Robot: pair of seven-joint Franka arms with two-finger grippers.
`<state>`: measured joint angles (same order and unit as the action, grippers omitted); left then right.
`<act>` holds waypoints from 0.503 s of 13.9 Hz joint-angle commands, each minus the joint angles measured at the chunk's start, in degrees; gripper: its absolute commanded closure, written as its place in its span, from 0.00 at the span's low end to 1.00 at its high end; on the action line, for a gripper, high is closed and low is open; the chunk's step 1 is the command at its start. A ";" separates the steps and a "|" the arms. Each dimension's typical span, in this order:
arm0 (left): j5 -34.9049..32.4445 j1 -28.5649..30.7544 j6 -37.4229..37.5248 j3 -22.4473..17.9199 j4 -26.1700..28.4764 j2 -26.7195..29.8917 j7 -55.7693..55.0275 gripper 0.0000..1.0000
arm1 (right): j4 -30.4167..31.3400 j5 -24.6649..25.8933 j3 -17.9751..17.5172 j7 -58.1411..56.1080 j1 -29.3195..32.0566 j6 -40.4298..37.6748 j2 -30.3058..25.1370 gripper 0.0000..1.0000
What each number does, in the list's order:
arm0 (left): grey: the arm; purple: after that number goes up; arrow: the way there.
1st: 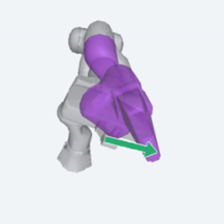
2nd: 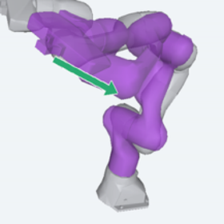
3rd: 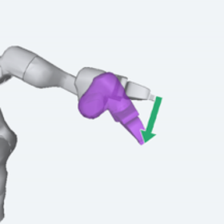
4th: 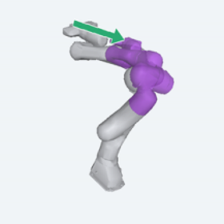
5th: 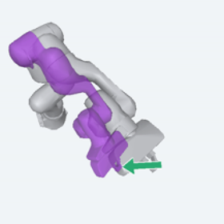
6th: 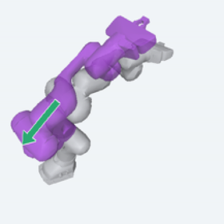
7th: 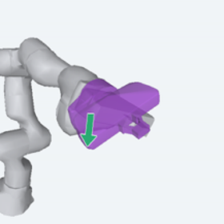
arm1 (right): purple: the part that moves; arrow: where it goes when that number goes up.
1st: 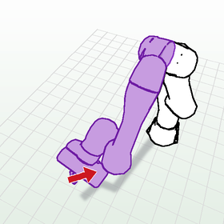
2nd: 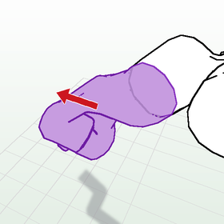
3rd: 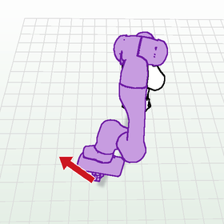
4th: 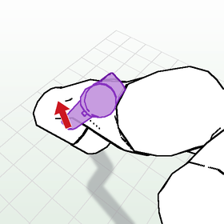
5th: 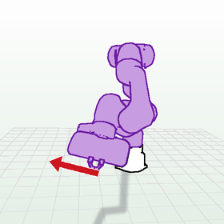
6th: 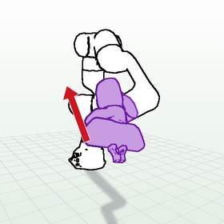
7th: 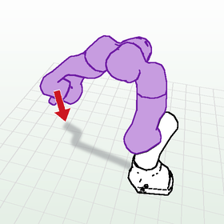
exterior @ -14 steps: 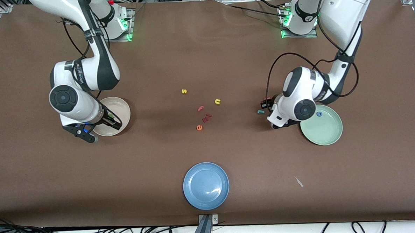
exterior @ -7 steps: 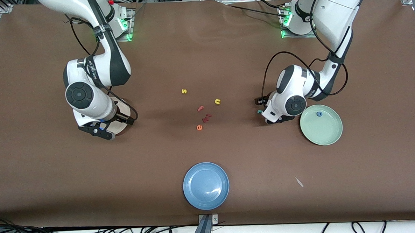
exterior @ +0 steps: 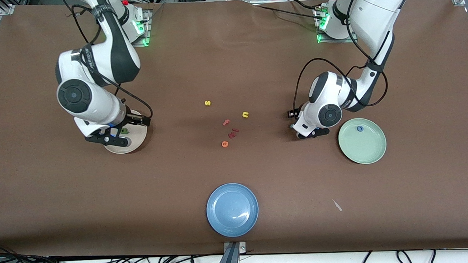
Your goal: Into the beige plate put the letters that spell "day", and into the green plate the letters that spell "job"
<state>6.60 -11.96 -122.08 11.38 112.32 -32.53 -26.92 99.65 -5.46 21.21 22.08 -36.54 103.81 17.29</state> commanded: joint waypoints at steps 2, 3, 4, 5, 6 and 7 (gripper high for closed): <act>-2.56 -0.34 -0.96 -0.39 0.97 0.72 1.35 0.39 | -1.30 -0.69 -0.99 -4.67 2.25 -3.44 -2.96 0.00; -2.56 -0.25 -0.96 -0.48 0.97 0.72 1.43 0.39 | -1.30 0.01 -2.65 -4.76 2.96 -3.44 -3.14 0.00; -2.56 -0.17 -0.96 -0.48 0.97 0.54 1.52 0.39 | -1.64 1.41 -4.49 -7.11 5.49 -2.83 -3.23 0.00; -2.56 -0.08 -0.96 -0.48 0.97 0.46 1.52 0.39 | -2.43 3.07 -8.16 -10.62 8.82 -2.48 -3.23 0.00; -2.56 0.01 -0.96 -0.48 0.97 0.37 1.61 0.39 | -2.61 4.31 -10.98 -12.48 12.42 -1.25 -3.40 0.00; -2.56 0.01 -0.96 -0.48 0.97 0.19 1.61 0.41 | -2.61 4.50 -12.32 -13.45 14.63 0.41 -4.19 0.00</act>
<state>5.27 -11.95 -122.38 11.16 112.54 -32.64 -26.36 97.72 -2.43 13.45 12.37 -27.89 102.71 14.47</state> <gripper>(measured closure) 0.388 0.000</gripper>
